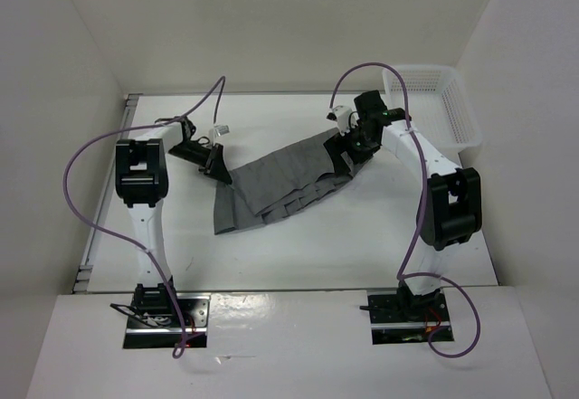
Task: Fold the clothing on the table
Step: Fold the skirt
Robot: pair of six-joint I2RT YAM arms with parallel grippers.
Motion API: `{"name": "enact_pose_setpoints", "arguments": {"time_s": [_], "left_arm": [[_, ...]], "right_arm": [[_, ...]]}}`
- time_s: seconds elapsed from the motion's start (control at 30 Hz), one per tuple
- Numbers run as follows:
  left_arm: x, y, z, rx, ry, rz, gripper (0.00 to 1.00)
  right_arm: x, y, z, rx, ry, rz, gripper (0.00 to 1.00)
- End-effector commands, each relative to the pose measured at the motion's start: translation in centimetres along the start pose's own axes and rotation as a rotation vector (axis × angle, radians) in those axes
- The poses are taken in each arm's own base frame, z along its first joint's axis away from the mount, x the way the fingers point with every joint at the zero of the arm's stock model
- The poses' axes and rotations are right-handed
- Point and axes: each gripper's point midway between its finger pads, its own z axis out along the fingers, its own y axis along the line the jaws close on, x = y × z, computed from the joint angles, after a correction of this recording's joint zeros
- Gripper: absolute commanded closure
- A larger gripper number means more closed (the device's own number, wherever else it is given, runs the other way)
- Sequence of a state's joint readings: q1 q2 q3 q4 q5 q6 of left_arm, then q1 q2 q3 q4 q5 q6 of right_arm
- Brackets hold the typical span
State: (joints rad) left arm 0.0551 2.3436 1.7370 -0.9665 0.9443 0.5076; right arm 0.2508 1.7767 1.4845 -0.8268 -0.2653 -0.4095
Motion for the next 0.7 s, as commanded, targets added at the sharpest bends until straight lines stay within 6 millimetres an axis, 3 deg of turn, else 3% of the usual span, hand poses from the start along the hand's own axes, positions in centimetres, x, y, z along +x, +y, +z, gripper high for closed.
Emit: {"name": "enact_pose_setpoints", "arguments": {"time_s": [0.0, 0.13, 0.33, 0.47, 0.6, 0.67], "left_arm": [[1.2, 0.7, 0.7, 0.011, 0.034, 0.008, 0.82], [0.7, 0.4, 0.5, 0.011, 0.019, 0.005, 1.0], [1.9, 0.6, 0.3, -0.023, 0.054, 0.015, 1.0], [2.9, 1.5, -1.2, -0.052, 0.067, 0.009, 1.0], [4.0, 2.1, -2.0, -0.08, 0.085, -0.001, 1.0], [4.4, 2.4, -2.5, -0.099, 0.093, 0.004, 1.0]], "right_arm": [[-1.0, -0.3, -1.2, 0.025, -0.046, 0.0, 0.0], [-0.8, -0.3, -0.9, 0.022, -0.038, 0.002, 0.0], [-0.7, -0.5, -0.3, 0.019, -0.03, 0.005, 0.0], [-0.6, -0.9, 1.2, 0.019, -0.027, 0.015, 0.0], [0.1, -2.0, 3.8, -0.012, 0.004, 0.049, 0.0], [-0.2, -3.5, 4.0, -0.025, -0.016, 0.073, 0.0]]}}
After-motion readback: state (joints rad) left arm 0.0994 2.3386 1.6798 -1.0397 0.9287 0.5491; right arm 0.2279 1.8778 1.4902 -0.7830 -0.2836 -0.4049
